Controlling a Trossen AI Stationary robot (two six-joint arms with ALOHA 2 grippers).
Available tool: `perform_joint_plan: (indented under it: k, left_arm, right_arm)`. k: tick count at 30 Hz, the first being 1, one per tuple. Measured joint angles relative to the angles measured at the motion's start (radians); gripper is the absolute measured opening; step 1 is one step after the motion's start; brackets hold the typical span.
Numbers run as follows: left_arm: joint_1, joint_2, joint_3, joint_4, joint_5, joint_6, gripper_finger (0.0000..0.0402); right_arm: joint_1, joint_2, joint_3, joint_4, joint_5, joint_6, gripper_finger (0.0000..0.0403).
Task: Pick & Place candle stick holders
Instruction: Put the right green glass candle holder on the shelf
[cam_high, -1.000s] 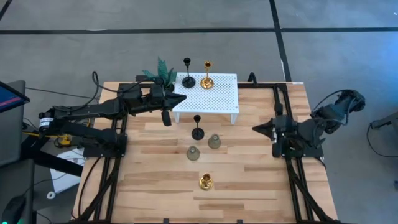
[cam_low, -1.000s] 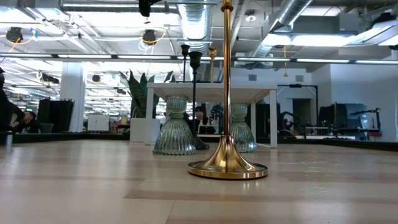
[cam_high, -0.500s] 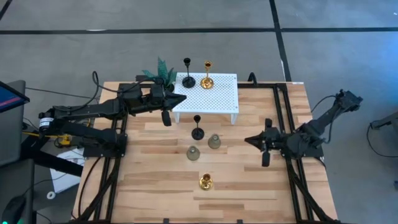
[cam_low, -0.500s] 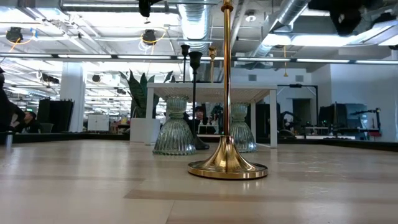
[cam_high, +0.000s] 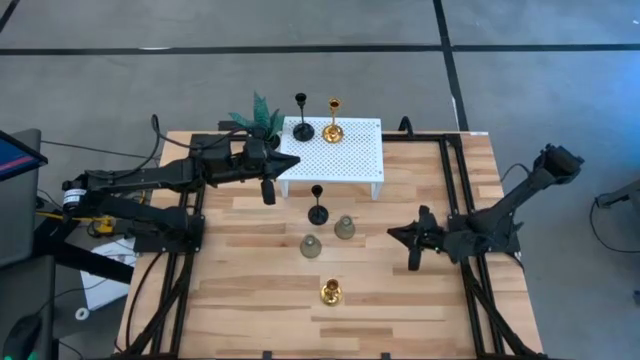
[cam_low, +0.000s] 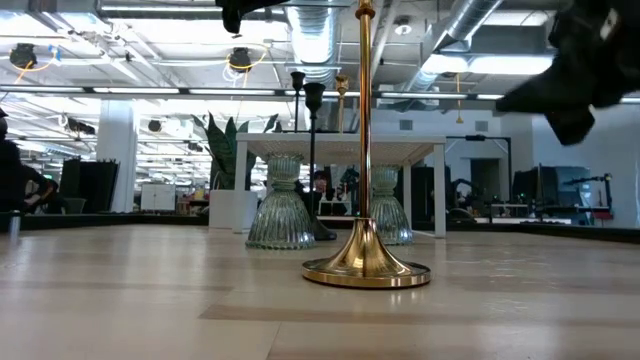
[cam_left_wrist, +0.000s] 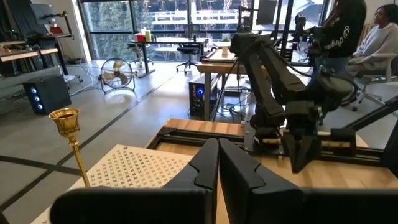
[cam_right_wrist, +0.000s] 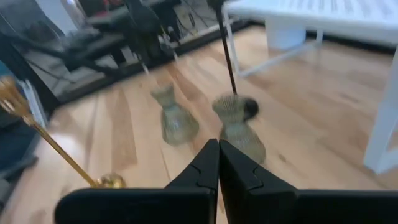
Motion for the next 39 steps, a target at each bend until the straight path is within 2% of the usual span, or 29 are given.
perform_joint_plan:
  k: [7,11,15,22,25,30,39]
  left_arm:
    - [0.000,0.000,0.000,0.000,0.000,0.000,0.0012]
    - [0.000,0.000,0.000,0.000,0.000,0.000,0.0012]
    - [0.000,0.000,0.000,0.000,0.000,0.000,0.0012]
    - [0.000,0.000,0.000,0.000,0.000,0.000,0.0012]
    - [0.000,0.000,0.000,0.000,0.000,0.000,0.0012]
    - [0.000,0.000,0.000,-0.002,0.000,0.000,0.0012]
    - [0.000,0.000,0.000,-0.002,0.000,0.000,0.0012]
  right_arm:
    - [-0.035,0.155,-0.014,0.026,-0.055,0.124,0.0000]
    - [-0.077,0.254,-0.014,0.062,-0.121,0.121,0.0000]
    - [-0.129,0.362,-0.014,0.168,-0.197,0.115,0.0000]
    - [-0.195,0.526,-0.013,0.466,-0.230,-0.069,0.0000]
    - [-0.222,0.589,0.004,0.529,-0.234,-0.140,0.0010]
    - [-0.266,0.686,0.077,0.539,-0.344,-0.216,0.0070]
    - [-0.324,0.809,0.185,0.536,-0.325,-0.227,0.0222]
